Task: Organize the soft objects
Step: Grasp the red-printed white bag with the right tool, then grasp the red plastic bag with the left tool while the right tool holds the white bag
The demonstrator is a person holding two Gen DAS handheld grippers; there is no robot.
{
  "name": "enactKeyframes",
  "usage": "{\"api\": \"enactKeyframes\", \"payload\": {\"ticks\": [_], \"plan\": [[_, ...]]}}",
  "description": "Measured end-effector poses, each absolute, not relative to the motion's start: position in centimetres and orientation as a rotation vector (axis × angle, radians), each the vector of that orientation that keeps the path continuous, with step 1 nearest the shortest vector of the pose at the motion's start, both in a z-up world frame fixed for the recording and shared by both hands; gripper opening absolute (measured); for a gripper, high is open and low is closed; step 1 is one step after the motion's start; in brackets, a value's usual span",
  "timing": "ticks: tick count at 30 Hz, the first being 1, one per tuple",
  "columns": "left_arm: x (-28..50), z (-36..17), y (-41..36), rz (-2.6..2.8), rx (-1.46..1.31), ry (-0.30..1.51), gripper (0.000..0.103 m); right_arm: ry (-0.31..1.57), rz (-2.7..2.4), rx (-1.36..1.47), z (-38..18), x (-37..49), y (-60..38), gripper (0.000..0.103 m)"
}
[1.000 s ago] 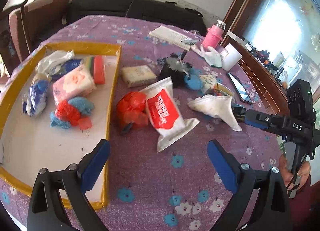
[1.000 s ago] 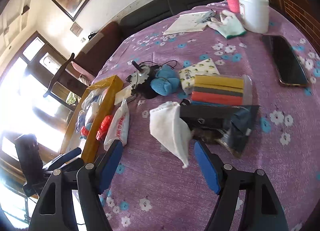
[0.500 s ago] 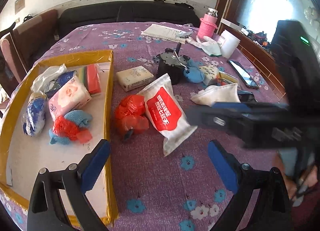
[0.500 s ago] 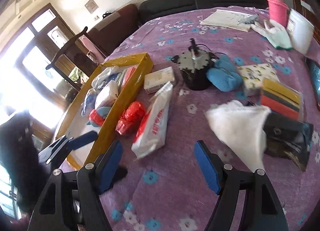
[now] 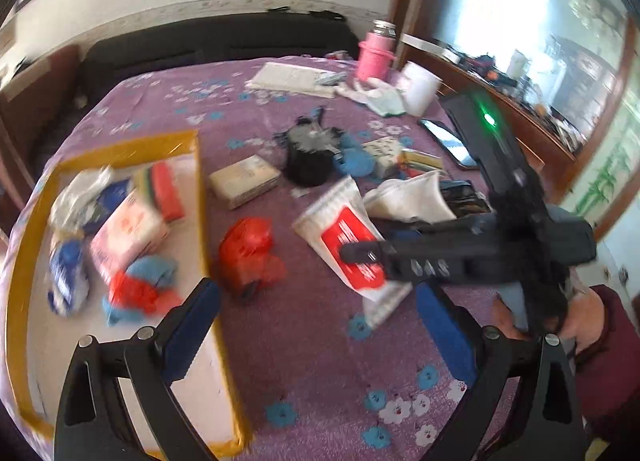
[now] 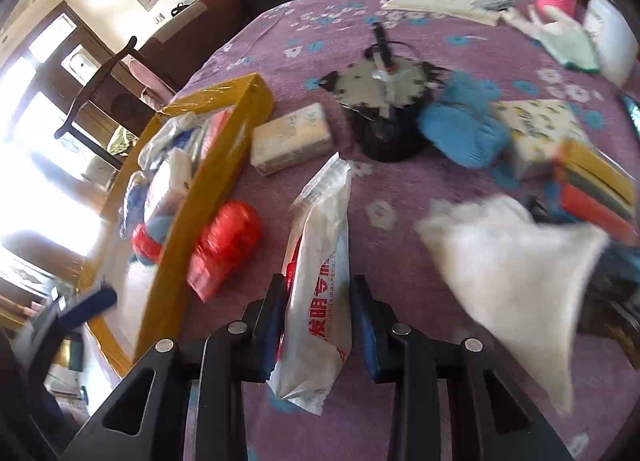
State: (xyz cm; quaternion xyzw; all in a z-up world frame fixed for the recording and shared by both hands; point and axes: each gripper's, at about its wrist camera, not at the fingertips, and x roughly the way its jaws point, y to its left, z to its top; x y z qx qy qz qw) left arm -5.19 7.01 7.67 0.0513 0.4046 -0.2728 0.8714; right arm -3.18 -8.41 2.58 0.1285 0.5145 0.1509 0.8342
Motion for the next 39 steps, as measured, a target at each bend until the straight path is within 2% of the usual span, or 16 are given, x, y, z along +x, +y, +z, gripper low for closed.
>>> {"api": "enactKeyframes", "payload": {"ticks": [8, 13, 16, 19, 27, 30, 31, 33, 34, 35, 36, 39], "plan": [[1.2, 5.2, 2.4, -0.600, 0.270, 0.961, 0.097, 1.054, 0.287, 0.337, 2.3, -8.6, -14.0, 0.033], [4.2, 1.9, 2.5, -0.523, 0.308, 1.121, 0.097, 1.040, 0.300, 0.372, 1.8, -9.1, -15.1, 0.035], [3.3, 2.1, 2.3, -0.606, 0.265, 1.176, 0.097, 1.029, 0.303, 0.364, 1.7, -9.3, -15.0, 0.036], [1.7, 2.5, 1.8, -0.671, 0.274, 1.186, 0.088, 1.030, 0.310, 0.388, 1.3, -9.0, -14.8, 0.037], [0.7, 0.9, 0.9, -0.577, 0.355, 1.188, 0.088, 1.026, 0.295, 0.382, 1.3, -9.2, -14.4, 0.045], [-1.2, 0.5, 0.4, -0.584, 0.402, 1.134, 0.088, 1.034, 0.285, 0.383, 1.3, -8.8, -14.0, 0.049], [-1.7, 0.5, 0.5, -0.586, 0.396, 1.119, 0.087, 1.035, 0.278, 0.384, 1.3, -8.7, -14.0, 0.049], [-2.9, 0.9, 0.9, -0.604, 0.372, 1.094, 0.049, 1.034, 0.256, 0.379, 1.3, -8.3, -13.7, 0.049], [-3.4, 1.2, 1.2, -0.603, 0.355, 1.081, 0.038, 1.032, 0.248, 0.374, 1.4, -8.3, -13.6, 0.049], [-3.6, 1.4, 1.6, -0.609, 0.328, 1.082, 0.038, 1.032, 0.241, 0.365, 1.4, -8.2, -13.5, 0.049], [-3.9, 1.8, 2.1, -0.616, 0.298, 1.072, 0.038, 1.033, 0.239, 0.357, 1.5, -8.1, -13.2, 0.040], [-4.5, 2.6, 3.7, -0.629, 0.227, 1.055, 0.038, 1.041, 0.273, 0.365, 1.6, -8.2, -12.6, 0.038]]}}
